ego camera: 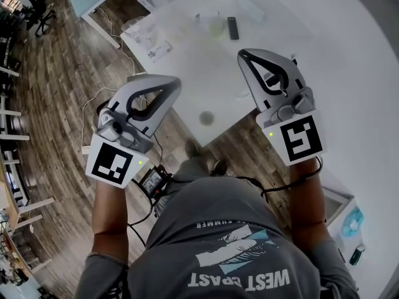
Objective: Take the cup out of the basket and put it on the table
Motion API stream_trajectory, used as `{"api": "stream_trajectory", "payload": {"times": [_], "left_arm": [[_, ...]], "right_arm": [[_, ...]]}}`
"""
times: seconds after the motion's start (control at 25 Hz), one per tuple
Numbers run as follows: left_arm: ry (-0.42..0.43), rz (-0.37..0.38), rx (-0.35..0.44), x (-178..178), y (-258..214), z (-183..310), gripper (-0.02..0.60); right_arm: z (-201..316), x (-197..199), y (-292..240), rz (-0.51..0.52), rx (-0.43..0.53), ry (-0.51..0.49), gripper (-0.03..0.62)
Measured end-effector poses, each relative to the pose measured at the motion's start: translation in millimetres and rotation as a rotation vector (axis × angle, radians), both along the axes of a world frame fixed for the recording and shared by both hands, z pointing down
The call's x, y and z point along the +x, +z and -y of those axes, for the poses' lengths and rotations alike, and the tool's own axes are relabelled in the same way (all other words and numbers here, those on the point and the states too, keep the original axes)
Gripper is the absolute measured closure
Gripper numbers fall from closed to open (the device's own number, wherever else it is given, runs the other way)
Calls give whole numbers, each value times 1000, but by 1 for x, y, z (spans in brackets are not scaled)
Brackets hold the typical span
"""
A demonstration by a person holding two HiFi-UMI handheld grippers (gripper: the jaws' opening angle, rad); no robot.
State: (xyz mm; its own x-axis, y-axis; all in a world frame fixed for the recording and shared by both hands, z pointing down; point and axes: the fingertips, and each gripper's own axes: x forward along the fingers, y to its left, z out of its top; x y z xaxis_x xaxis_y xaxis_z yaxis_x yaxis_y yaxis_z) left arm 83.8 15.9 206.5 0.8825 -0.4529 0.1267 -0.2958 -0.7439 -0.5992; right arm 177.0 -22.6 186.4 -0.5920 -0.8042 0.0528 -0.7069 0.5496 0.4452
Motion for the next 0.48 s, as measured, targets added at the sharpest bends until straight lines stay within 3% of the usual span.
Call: {"api": "stream_trajectory", "payload": {"times": [0.48], "left_arm": [[97, -84, 31, -28, -9, 70, 572]], "right_arm": [[58, -25, -6, -62, 2, 96, 582]]}}
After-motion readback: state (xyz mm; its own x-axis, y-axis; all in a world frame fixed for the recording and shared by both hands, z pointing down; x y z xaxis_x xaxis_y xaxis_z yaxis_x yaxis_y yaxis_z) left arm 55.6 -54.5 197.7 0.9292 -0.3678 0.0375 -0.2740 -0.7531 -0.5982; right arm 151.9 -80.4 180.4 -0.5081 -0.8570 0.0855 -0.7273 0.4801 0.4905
